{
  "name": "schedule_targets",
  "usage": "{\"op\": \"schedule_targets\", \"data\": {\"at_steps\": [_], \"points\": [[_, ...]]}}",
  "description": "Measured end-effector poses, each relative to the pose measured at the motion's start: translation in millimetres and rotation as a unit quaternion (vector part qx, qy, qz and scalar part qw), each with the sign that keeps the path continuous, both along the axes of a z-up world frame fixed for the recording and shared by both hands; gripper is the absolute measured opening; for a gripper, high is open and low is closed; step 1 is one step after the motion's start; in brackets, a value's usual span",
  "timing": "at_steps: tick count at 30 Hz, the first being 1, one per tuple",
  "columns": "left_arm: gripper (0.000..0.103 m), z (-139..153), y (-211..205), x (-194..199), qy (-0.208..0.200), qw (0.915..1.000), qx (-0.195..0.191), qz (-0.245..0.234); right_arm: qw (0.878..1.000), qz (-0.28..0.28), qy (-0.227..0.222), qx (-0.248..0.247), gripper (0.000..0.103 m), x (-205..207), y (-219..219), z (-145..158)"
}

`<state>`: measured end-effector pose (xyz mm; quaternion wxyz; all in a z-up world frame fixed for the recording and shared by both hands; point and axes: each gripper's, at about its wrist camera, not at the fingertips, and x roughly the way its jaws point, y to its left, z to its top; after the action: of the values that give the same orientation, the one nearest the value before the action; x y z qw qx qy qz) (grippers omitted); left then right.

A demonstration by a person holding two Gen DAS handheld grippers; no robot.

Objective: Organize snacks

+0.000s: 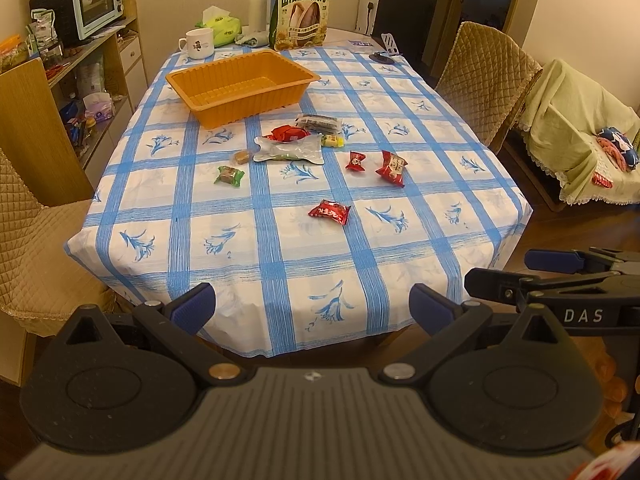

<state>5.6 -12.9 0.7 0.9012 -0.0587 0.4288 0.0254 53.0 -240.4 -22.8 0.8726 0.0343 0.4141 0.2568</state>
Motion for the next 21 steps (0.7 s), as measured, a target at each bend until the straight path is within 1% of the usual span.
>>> {"op": "schedule_targets", "data": {"at_steps": [5, 6, 8, 14, 17, 21], "points": [[0.103, -1, -1, 0, 0.000, 1.0000, 0.000, 0.000, 1.000, 0.000, 0.001, 0.001, 0.093, -1, -1, -9], [0.103, -2, -1, 0, 0.001, 1.0000, 0.000, 0.000, 1.000, 0.001, 0.001, 0.001, 0.093, 2, -3, -1], [0.103, -3, -5, 2, 0.001, 1.0000, 0.000, 0.001, 1.000, 0.001, 0.002, 0.001, 0.093, 3, -3, 1], [0.103, 2, -8, 5, -0.001, 1.0000, -0.002, 0.000, 1.000, -0.001, 0.004, 0.002, 0.093, 5, -2, -7], [0.103, 2, -6, 7, -0.005, 1.0000, 0.003, 0.001, 1.000, 0.000, 0.003, 0.006, 0.093, 6, -4, -11], [0.103, -7, 12, 10, -0.015, 0.9998, 0.012, 0.008, 1.000, 0.000, 0.006, 0.015, 0.093, 12, -3, -21]]}}
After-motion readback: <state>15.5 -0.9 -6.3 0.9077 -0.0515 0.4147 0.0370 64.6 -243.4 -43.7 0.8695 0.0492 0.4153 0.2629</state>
